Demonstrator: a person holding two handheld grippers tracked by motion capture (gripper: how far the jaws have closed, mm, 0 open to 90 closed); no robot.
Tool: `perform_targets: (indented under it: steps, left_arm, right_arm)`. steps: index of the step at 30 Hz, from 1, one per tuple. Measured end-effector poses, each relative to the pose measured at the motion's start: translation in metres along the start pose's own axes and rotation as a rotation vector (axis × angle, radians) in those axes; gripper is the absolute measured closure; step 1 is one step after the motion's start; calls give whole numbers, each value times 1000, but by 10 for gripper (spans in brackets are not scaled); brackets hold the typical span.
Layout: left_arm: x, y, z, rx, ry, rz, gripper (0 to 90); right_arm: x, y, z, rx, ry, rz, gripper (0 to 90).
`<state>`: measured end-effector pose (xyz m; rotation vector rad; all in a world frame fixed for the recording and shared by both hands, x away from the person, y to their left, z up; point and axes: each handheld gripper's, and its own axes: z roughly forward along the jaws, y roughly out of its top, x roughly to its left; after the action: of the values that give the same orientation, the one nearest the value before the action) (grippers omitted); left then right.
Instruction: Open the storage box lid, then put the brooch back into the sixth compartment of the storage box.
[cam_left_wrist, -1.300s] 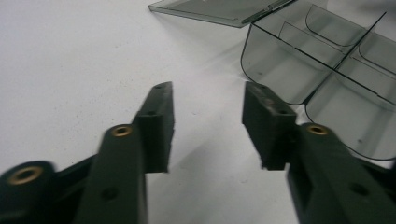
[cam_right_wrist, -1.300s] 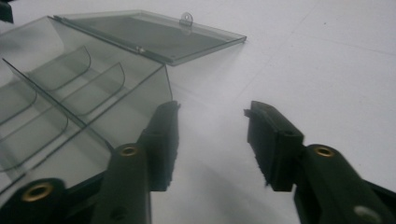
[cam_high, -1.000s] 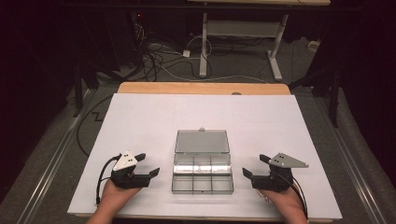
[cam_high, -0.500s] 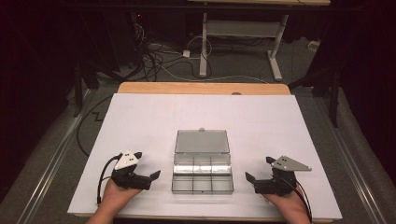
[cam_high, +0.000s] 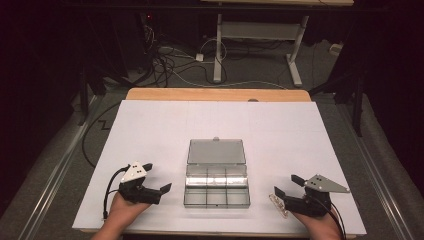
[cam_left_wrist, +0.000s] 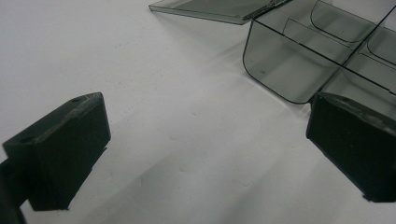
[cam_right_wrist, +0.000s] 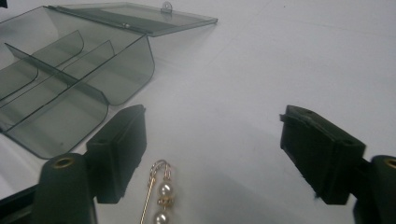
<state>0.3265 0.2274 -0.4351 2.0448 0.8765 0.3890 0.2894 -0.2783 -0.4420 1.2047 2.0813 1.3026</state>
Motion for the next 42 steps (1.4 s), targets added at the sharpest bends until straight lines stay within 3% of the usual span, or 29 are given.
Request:
perform_targets:
  steps: [7,22,27,42]
  left_arm:
    - [0,0,0,-1,-7,6,0]
    - [-2,0,0,6,-13,23,0]
    - [-1,1,0,7,-23,20,0]
    - [-1,1,1,12,-23,24,0]
  right_arm:
    - [6,-8,-13,31,12,16,446]
    - [19,-17,-15,85,52,32,648]
    - [20,-21,-10,118,55,35,688]
    - [20,-24,-6,148,48,12,748]
